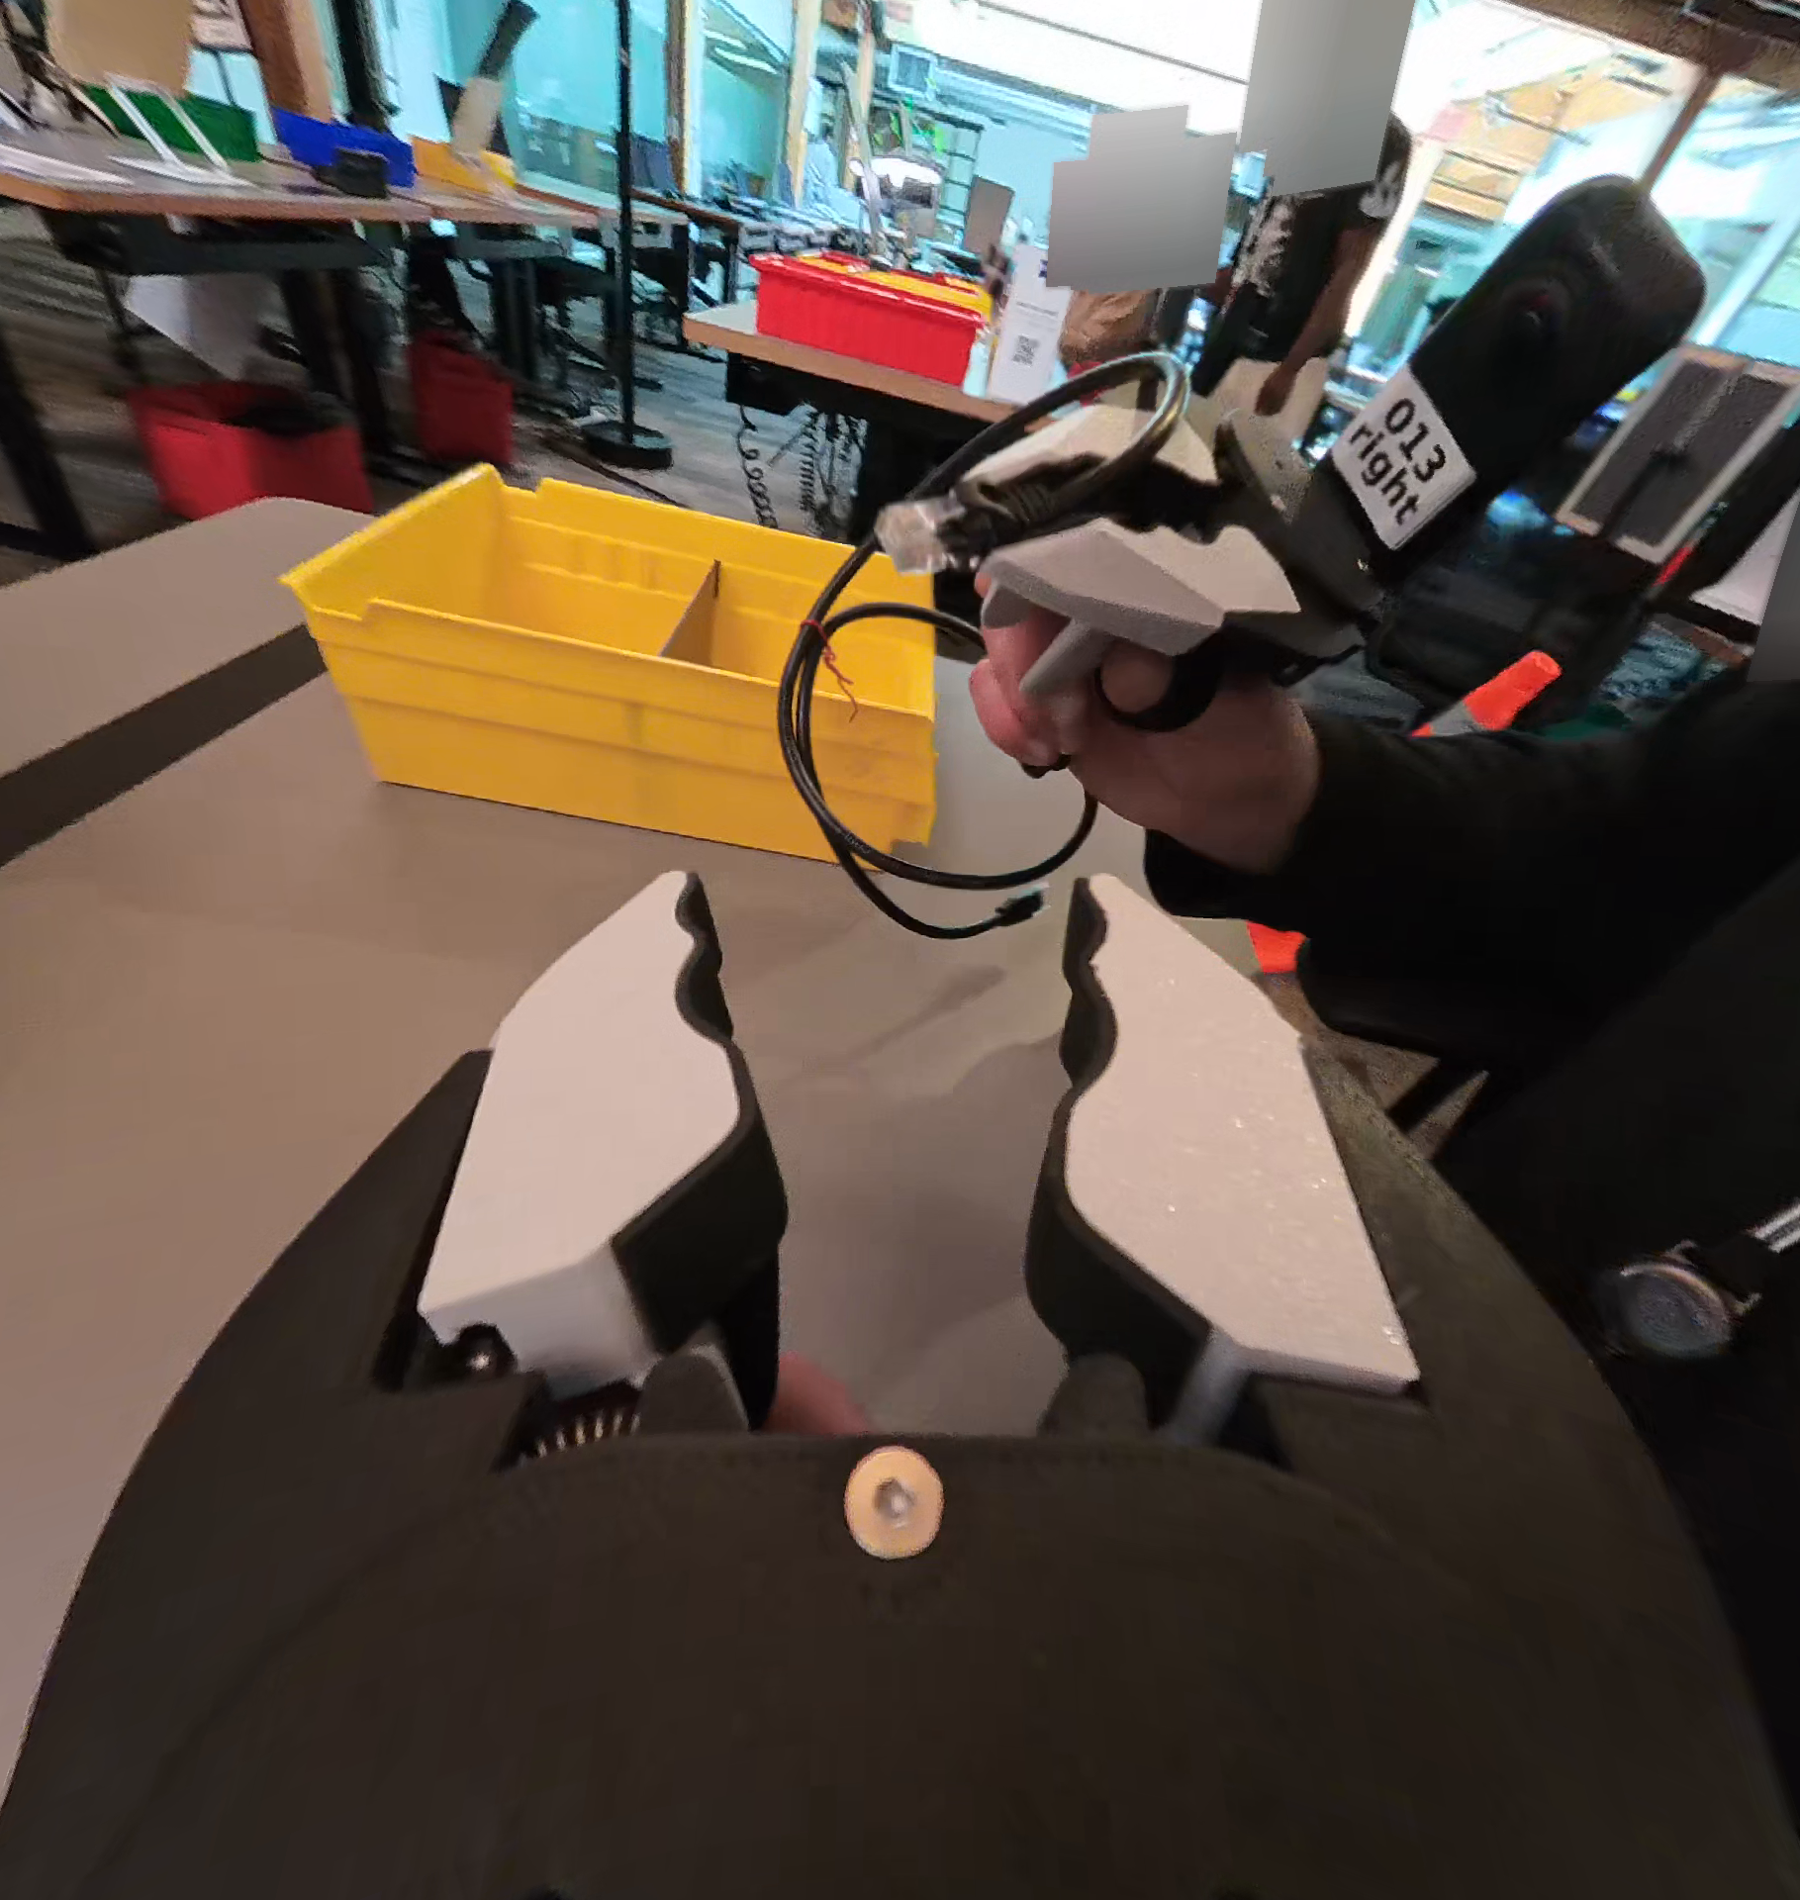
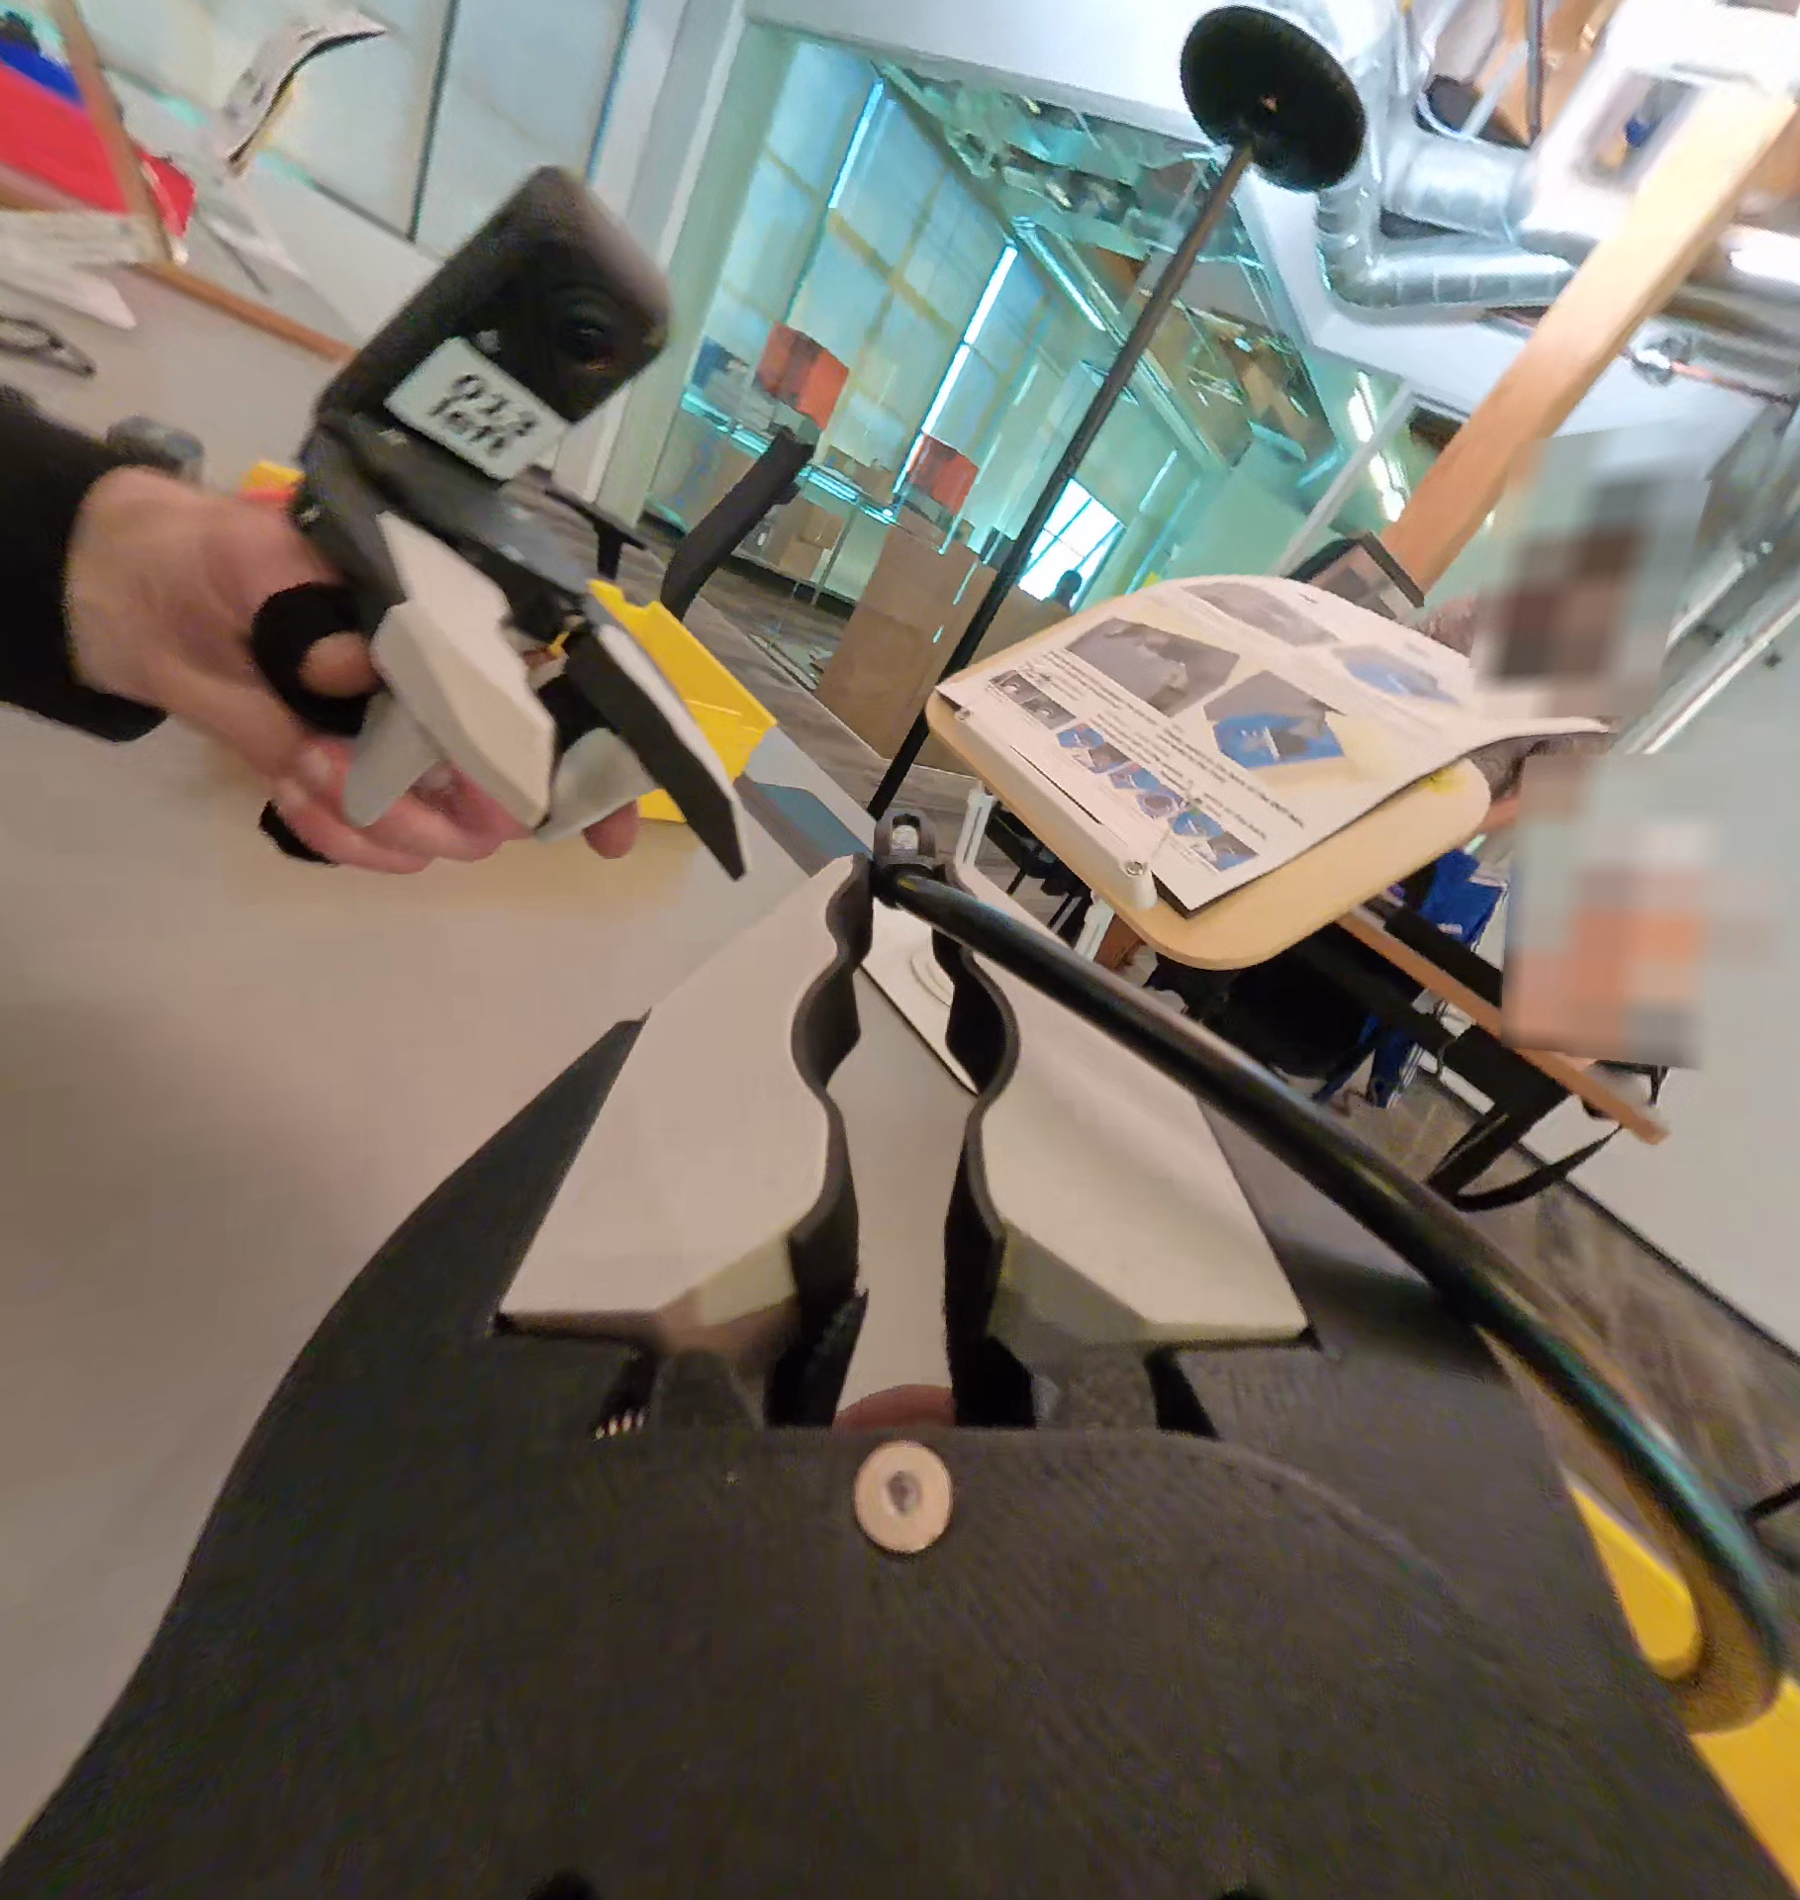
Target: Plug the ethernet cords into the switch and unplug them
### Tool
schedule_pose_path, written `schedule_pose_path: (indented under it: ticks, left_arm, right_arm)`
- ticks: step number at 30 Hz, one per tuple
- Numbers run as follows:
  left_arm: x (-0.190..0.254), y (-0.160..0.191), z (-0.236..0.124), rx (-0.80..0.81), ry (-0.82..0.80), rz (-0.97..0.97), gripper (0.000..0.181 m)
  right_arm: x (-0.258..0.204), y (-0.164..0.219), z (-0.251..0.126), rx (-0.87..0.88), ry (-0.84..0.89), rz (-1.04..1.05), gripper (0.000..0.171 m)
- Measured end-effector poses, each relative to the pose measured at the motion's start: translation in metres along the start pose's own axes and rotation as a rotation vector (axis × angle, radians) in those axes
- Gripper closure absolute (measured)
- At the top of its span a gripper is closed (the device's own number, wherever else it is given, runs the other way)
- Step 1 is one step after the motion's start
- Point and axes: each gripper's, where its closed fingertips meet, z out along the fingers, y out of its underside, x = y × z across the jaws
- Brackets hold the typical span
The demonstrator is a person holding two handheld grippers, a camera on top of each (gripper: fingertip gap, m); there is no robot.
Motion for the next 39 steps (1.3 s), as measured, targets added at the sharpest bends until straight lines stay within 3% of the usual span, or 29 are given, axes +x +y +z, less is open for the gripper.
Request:
schedule_pose_path:
  ticks: [5, 10, 21, 28, 31, 39]
  left_arm:
    - [-0.004, 0.006, -0.008, 0.011, -0.095, 0.035, 0.122]
    - [-0.007, 0.018, -0.006, -0.025, -0.151, 0.063, 0.121]
    - [-0.015, 0.048, 0.0, -0.2, -0.283, 0.272, 0.115]
    - [-0.06, 0.077, -0.008, -0.444, -0.437, 0.486, 0.101]
    - [-0.074, 0.091, -0.007, -0.558, -0.427, 0.506, 0.093]
    - [-0.109, 0.129, 0.017, -0.841, -0.313, 0.578, 0.105]
  right_arm:
    - [0.035, 0.011, 0.012, -0.073, 0.135, 0.109, 0.161]
    - [0.062, 0.029, 0.033, -0.17, 0.271, 0.071, 0.161]
    - [0.053, 0.055, 0.039, -0.224, 0.307, 0.128, 0.161]
    - [0.051, 0.066, 0.031, -0.234, 0.288, 0.116, 0.161]
    - [0.052, 0.075, 0.03, -0.238, 0.282, 0.135, 0.161]
    - [0.046, 0.086, 0.036, -0.246, 0.255, 0.139, 0.161]
